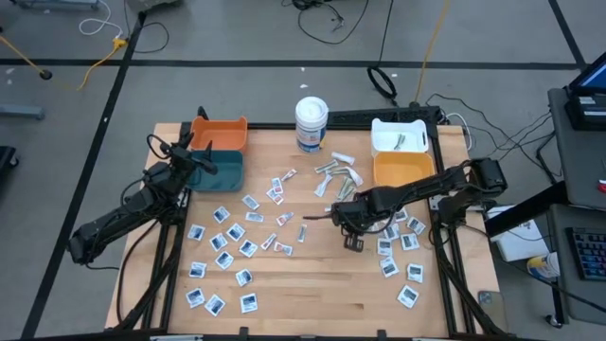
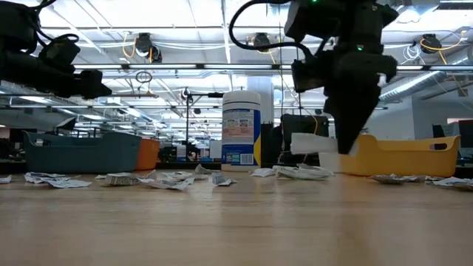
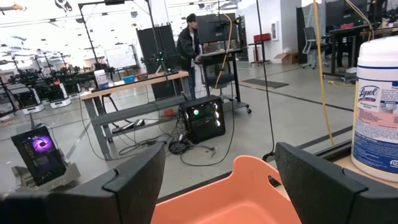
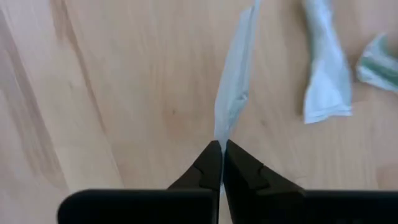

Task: Pick & Place First Aid Supplies
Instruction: Put the green bandage into the white bin

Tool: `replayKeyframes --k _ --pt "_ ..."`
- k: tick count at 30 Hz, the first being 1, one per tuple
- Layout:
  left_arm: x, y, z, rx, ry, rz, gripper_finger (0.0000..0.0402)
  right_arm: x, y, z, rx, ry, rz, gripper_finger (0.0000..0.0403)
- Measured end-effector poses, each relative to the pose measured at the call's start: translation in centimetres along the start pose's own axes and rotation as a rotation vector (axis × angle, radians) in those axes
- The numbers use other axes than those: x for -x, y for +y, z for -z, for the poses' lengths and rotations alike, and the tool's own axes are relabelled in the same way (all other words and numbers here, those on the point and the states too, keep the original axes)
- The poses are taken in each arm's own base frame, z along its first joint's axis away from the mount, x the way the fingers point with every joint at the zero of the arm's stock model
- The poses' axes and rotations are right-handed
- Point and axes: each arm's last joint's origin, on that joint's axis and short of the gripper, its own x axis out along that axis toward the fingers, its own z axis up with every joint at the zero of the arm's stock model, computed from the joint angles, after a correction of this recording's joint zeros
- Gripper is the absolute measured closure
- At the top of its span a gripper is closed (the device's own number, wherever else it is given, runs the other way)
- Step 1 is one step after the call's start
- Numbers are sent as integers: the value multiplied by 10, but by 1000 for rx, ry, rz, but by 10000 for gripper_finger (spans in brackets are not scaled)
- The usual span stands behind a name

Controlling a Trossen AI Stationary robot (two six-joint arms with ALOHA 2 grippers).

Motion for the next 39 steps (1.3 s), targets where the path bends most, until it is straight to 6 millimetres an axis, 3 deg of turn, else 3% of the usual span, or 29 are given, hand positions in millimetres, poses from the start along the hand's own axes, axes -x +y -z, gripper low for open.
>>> replayKeyframes --k 11,14,25,33,39 --pt "0 0 0 0 0 0 94 35 -17 -7 -189 16 32 402" --pt "0 0 0 0 -1 0 94 45 -31 -6 -256 4 77 402" --pt "0 0 0 0 0 0 94 85 -127 -1 -615 -51 186 402" --pt "0 0 0 0 0 0 94 98 -201 12 -848 -94 243 403" --pt "0 0 0 0 -1 0 94 104 -242 23 -986 -153 276 403"
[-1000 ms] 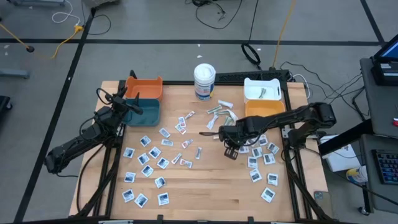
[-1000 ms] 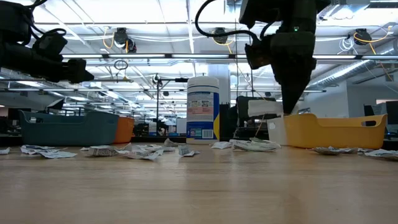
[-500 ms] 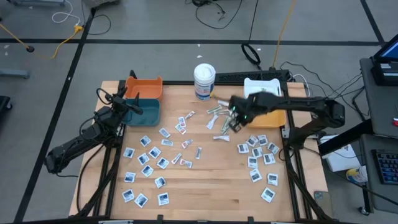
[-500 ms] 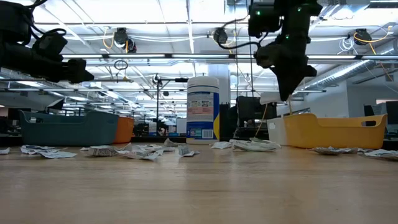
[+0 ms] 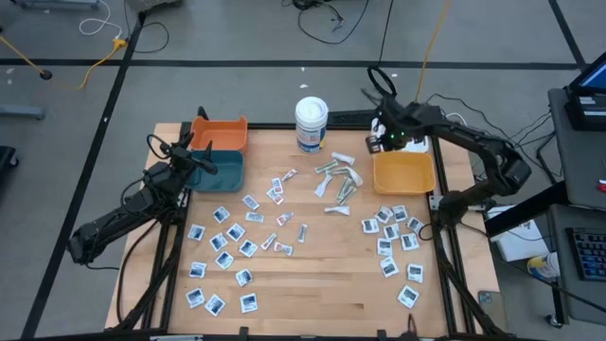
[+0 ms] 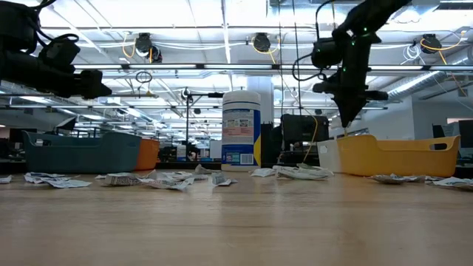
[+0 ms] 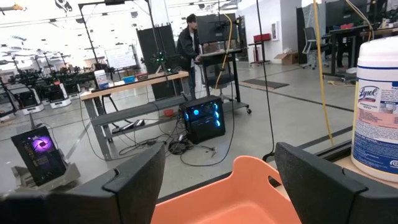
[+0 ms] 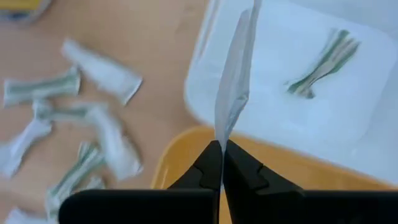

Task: Pick & Place First Aid Supplies
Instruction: Put the green bandage into the white bin

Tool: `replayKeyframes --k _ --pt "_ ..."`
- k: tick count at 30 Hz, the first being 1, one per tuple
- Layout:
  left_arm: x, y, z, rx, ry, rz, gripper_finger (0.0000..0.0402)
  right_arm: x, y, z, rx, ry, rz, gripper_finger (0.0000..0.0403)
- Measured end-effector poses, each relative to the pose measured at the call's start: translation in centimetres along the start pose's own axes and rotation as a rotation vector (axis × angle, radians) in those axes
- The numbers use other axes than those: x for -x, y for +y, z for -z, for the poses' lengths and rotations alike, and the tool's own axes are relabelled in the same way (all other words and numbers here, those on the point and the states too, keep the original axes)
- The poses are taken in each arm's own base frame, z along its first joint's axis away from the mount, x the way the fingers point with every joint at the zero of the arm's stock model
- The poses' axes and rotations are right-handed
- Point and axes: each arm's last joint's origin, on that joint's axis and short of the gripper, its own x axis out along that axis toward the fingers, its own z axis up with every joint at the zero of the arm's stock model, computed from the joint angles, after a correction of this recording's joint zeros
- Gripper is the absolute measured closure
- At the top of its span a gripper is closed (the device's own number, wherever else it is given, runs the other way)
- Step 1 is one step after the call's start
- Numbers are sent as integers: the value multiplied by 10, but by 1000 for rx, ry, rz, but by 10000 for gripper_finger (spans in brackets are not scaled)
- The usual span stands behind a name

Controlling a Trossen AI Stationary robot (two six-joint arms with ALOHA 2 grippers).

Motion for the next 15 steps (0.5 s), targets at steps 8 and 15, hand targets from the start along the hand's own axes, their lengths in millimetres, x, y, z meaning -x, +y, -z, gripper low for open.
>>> replayKeyframes --k 8,15 --pt "0 0 0 0 0 0 94 -23 -28 -24 -119 0 77 403" --pt "0 0 0 0 0 0 94 -54 -37 -40 -159 11 109 403"
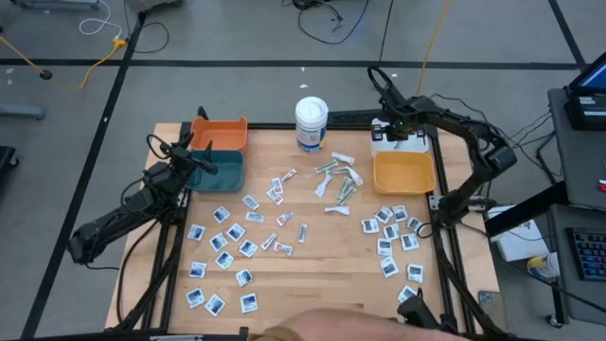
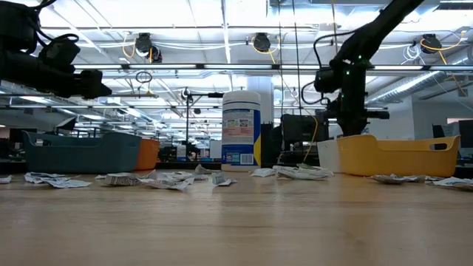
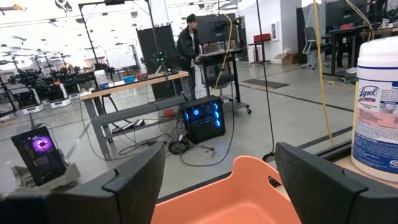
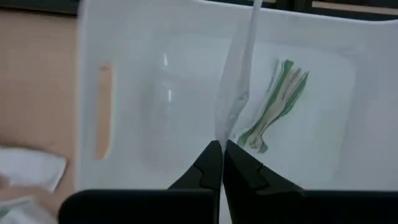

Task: Pick & Place First Aid Supplies
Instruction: Put the green bandage into the white bin

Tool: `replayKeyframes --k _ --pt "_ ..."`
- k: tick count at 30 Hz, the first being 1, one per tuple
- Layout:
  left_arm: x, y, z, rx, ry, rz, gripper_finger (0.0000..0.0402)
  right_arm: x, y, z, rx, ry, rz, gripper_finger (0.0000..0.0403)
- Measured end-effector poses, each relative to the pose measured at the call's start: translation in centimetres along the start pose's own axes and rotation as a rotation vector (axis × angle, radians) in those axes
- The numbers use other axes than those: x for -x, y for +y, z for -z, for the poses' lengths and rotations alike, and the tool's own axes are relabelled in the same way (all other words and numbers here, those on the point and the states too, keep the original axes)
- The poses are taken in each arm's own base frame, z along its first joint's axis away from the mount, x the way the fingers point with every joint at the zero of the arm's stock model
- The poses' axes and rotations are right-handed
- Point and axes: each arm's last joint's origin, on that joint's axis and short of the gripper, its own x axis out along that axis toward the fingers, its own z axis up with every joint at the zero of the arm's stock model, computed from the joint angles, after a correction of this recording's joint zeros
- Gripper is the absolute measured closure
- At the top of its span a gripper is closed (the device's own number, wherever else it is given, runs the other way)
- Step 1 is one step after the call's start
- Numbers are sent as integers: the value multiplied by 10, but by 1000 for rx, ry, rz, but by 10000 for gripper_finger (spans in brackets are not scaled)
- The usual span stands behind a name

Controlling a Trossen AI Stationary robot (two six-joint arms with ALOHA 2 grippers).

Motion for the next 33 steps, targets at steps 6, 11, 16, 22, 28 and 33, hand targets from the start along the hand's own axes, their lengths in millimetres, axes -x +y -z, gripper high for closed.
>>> replayKeyframes --k 6,11,16,22,28,33 --pt "0 0 0 0 0 0 94 -13 1 -2 34 39 -6 389" --pt "0 0 0 0 0 0 94 -13 1 -3 34 36 -9 335" --pt "0 0 0 0 0 0 94 -13 1 -3 41 36 -9 252" --pt "0 0 0 0 0 0 94 -7 3 -7 116 25 -16 198" --pt "0 0 0 0 0 0 94 9 13 -16 275 -4 -87 208" --pt "0 0 0 0 0 0 94 18 27 -12 446 -5 -129 224"
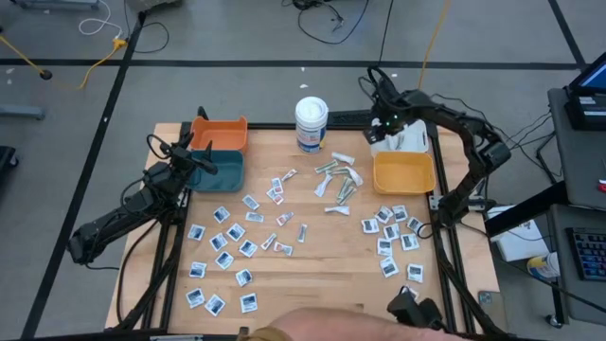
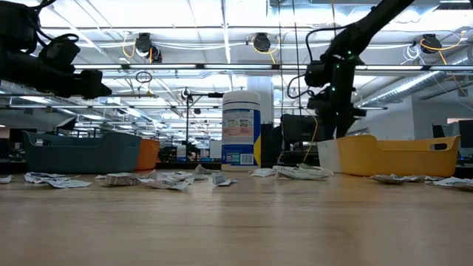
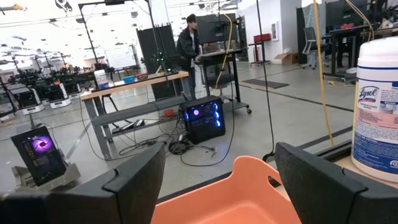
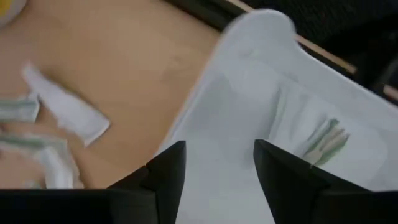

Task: Pick & Place First Aid Supplies
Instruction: Put the green bandage into the white bin

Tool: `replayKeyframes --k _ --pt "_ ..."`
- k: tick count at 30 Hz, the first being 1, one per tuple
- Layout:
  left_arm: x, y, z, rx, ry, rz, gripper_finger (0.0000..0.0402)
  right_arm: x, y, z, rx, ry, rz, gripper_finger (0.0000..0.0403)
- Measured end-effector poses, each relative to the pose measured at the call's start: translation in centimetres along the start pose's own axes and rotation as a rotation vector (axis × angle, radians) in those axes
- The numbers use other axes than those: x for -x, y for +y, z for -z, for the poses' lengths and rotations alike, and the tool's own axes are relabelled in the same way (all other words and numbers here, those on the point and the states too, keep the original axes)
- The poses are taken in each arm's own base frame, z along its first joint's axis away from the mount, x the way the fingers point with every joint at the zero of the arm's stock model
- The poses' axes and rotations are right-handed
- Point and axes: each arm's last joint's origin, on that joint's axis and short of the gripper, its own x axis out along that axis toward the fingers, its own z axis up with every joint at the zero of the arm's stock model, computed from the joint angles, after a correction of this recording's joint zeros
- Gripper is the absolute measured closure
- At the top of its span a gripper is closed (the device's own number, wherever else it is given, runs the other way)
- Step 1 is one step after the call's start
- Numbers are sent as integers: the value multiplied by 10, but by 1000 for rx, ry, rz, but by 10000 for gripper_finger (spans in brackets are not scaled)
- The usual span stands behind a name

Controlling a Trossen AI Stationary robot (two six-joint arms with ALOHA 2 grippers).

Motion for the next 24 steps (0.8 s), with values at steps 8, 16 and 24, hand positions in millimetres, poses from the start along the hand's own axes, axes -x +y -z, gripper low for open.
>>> replayKeyframes --k 8,16,24 --pt "0 0 0 0 0 0 94 7 28 4 226 25 -22 230" --pt "0 0 0 0 0 0 94 14 81 15 400 21 -87 230" --pt "0 0 0 0 0 0 94 19 138 43 524 28 -139 230"
